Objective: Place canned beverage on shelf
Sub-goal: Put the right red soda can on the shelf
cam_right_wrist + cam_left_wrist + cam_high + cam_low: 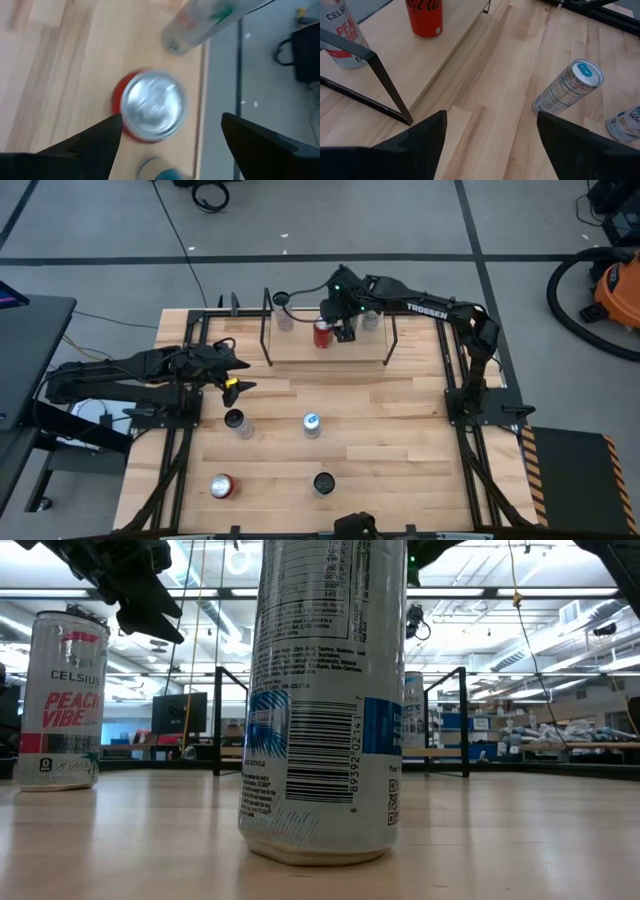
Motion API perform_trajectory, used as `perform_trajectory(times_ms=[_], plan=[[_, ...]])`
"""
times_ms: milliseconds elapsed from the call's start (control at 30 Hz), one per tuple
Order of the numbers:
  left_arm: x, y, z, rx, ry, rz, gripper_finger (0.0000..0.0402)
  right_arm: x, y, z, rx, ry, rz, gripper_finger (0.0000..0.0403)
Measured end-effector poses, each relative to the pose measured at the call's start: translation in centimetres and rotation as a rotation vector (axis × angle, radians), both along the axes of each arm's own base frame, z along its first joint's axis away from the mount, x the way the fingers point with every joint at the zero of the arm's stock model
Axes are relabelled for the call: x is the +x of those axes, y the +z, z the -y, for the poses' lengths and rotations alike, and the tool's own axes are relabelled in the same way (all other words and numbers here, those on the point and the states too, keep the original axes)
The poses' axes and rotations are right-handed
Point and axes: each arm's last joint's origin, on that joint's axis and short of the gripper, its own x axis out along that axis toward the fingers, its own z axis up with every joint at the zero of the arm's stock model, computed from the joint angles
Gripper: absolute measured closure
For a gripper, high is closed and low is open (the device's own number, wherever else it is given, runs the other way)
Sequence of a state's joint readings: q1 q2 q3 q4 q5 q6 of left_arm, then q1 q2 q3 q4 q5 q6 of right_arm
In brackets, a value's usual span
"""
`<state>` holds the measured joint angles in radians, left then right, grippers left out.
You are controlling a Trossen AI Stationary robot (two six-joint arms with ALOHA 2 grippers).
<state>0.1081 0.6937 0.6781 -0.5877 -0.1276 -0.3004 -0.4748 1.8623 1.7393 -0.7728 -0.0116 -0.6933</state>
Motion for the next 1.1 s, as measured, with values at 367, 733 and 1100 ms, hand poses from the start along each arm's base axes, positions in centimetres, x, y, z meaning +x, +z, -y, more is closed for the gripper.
perform_trajectory(times_ms=[367, 733, 1100], plan=[[0.0, 0.0, 0.0, 0.011, -0.008, -0.003, 0.009, -0.3, 1.3, -1.3, 0.17, -0.039, -0.002, 0.0055], [0.0, 0.0, 0.0, 0.019, -0.013, -0.005, 0.009, 0.2, -0.1, -3.6, 0.242, 0.121, -0.067, 0.012], [0.0, 0.0, 0.0, 0.023, -0.007, -0.005, 0.009, 0.4, -1.4, -3.3, 0.24, 0.115, -0.046, 0.0253]])
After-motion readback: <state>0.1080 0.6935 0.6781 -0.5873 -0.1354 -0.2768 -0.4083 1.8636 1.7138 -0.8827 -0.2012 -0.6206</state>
